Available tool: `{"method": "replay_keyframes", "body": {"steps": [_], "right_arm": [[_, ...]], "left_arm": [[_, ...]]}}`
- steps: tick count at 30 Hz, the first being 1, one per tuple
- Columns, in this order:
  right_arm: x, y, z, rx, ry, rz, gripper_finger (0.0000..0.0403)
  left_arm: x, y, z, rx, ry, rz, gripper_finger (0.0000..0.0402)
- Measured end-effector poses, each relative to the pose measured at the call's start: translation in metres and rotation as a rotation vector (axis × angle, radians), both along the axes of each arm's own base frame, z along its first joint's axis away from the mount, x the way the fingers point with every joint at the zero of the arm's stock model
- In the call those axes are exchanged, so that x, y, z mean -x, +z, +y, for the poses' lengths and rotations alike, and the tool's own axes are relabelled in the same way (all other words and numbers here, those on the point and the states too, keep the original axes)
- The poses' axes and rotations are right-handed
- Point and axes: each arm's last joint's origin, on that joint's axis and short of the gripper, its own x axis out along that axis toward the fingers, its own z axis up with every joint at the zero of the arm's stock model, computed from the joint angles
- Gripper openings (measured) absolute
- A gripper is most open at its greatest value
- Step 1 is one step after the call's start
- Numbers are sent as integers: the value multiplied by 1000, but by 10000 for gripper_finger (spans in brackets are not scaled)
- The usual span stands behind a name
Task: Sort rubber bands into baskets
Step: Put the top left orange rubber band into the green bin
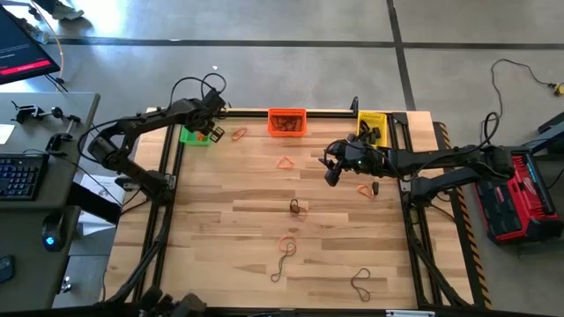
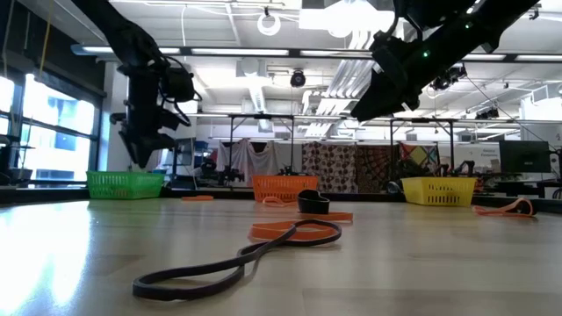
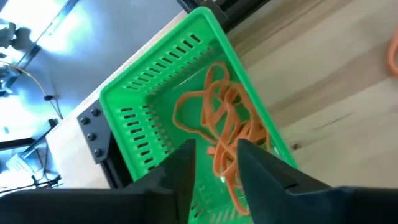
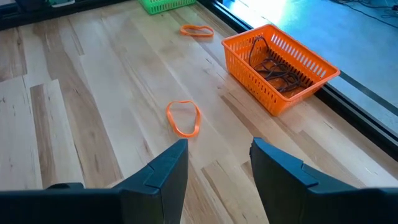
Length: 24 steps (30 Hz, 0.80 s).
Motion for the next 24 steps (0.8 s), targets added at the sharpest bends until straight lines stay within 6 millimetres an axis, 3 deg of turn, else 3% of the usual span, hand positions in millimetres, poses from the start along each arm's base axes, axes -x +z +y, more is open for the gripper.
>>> {"method": "replay_keyframes", "body": {"steps": [8,13,17,24], "right_arm": [[0,0,0,0,0,1,162],[0,0,0,1,0,-5,162],[-1,1,0,1,-1,-12,162],[-1,1,0,-2,-3,-17,162]], "left_arm": [[-5,20,-14,-71,-62,-37,141],[-22,34,-28,-81,-185,-224,138],[-36,33,-36,-10,-277,-330,138],[-52,17,-34,40,-322,-344,138]]}}
